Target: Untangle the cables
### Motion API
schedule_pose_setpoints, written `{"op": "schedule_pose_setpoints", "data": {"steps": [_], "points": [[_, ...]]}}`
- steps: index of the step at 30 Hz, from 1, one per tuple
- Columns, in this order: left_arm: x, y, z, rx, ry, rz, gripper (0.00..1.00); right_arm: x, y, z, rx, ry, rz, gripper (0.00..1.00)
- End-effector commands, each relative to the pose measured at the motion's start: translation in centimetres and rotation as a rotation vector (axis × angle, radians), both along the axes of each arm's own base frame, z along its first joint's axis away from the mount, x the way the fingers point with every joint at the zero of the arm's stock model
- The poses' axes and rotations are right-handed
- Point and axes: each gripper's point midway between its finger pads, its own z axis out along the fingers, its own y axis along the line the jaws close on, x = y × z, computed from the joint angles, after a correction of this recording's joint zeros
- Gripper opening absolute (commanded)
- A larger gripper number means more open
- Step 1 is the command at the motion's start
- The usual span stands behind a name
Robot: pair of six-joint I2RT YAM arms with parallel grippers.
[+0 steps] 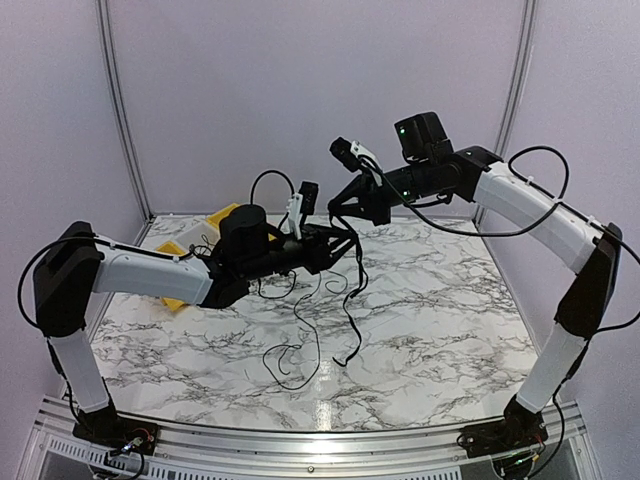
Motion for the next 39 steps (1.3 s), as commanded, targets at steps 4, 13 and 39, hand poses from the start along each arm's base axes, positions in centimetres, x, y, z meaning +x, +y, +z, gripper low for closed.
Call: {"op": "schedule_pose_setpoints", "data": {"steps": [4,13,39], "points": [[0.5,0.8,4.0,-0.125,-0.071,0.0,0.11,-0.8,0.5,-0.1,0.009,0.012,0.034,0.01],[5.6,7.9,5.0,-0.078,-0.066,0.213,0.0,0.2,-1.9,1.4,-0.014,-0.052,-0.046,0.29],[18.2,27.6,21.5,-0.188,-0.088,0.616,0.0,3.9,-11.3,-19.1,-0.203,0.215,-0.231,0.54]]}}
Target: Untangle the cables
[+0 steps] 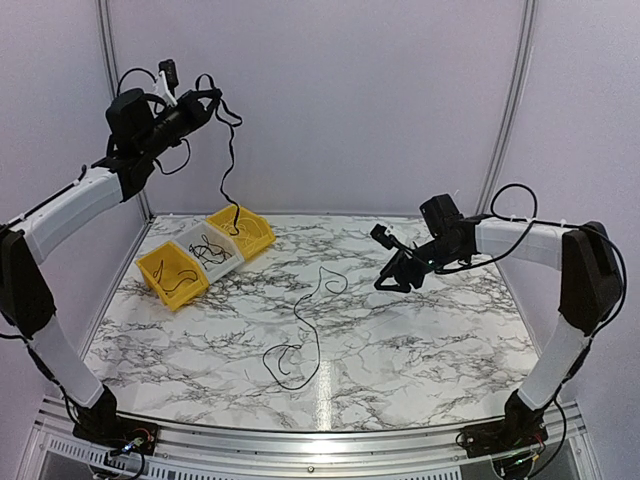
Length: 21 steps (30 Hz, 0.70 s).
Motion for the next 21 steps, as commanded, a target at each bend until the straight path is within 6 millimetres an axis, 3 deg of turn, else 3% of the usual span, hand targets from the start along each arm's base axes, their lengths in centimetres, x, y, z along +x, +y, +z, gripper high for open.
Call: {"op": "schedule_pose_setpoints", "data": {"steps": [1,5,11,12,17,21], "points": [[2.2,3.4,-0.2,-0.018,0.052,0.044,0.0,0.9,0.2,0.2,0.021,-0.042,0.015,0.54],[3.9,5.9,-1.1,-0.031,0.079,0.077,0.0,0.9,0.2,-0.4,0.012,-0.033,0.02,0.54],[5.3,8.1,-2.9,-0.015,0.108,0.112,0.0,0.9,0.2,-1.3,-0.001,-0.019,0.021,0.54],[6.1,8.9,-4.4,0.0,0.133,0.131,0.0,0.9,0.2,-1.5,-0.004,-0.011,0.022,0.54],[7.5,10.5,-7.7,0.024,0.189,0.171,0.0,0.9,0.1,-1.8,-0.01,-0.004,0.023,0.55],[8.3,11.7,-11.7,0.055,0.258,0.204,0.0,0.9,0.1,-1.9,-0.012,-0.005,0.024,0.54]]}}
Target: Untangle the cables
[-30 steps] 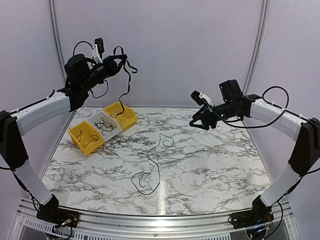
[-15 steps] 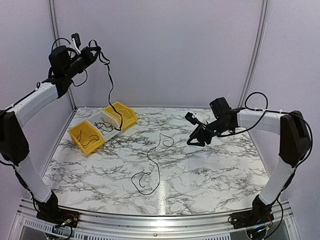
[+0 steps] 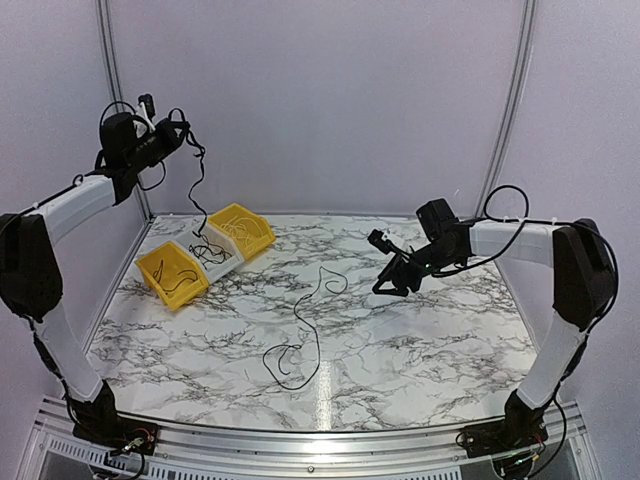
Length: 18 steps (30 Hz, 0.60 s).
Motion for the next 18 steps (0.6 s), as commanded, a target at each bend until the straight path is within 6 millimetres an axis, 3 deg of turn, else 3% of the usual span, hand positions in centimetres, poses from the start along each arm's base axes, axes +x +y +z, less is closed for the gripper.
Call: {"op": "schedule_pose_setpoints", "data": {"steps": [1,9,18], "points": [[1.1,1.2,-5.2,0.047,0.084,0.031,0.0,0.6,-0.1,0.3,0.004,-0.023,0.005,0.54],[-0.5,2.1,-12.0,0.102,0.216,0.073,0.0,0.4,-0.1,0.1,-0.002,-0.022,0.012,0.55],[-2.1,1.4,-22.6,0.157,0.496,0.044,0.0,0.2,0.0,-0.3,-0.004,-0.002,0.027,0.54]]}}
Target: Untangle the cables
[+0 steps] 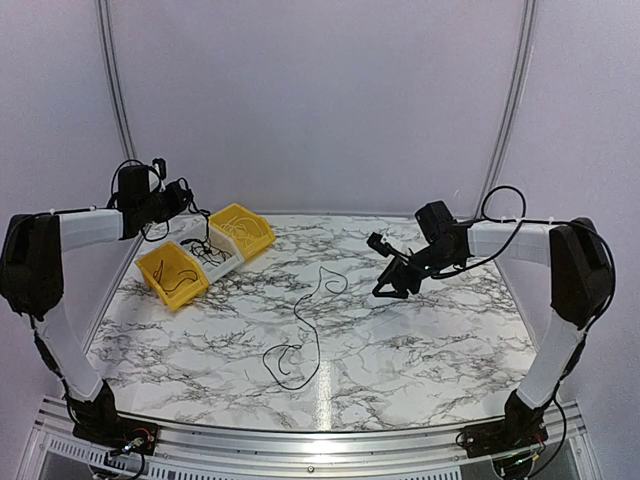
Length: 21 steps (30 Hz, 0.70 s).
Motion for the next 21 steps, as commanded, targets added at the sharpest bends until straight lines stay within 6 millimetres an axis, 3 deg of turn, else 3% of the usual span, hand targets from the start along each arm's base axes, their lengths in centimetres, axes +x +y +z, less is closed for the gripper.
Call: {"op": "schedule_pose_setpoints", "data": {"steps": [1,9,16,19,21], "points": [[-1.3,-0.5,-4.8,0.067,0.128,-0.01,0.0,0.3,-0.1,0.3,0.005,-0.005,0.01,0.55],[-2.6,-1.5,-9.6,0.214,0.288,0.007,0.0,0.2,0.0,0.0,0.002,0.007,0.018,0.54],[-2.4,-0.1,-12.6,0.282,0.393,0.088,0.0,0.8,0.0,0.5,-0.003,-0.008,-0.003,0.55],[-1.7,-0.8,-12.7,0.27,0.407,0.057,0.17,2.6,-0.4,0.7,-0.043,-0.042,-0.055,0.55],[-1.2,-1.0,-11.3,0.265,0.387,0.048,0.27,3.7,-0.7,0.7,-0.074,-0.057,-0.092,0.55]]}}
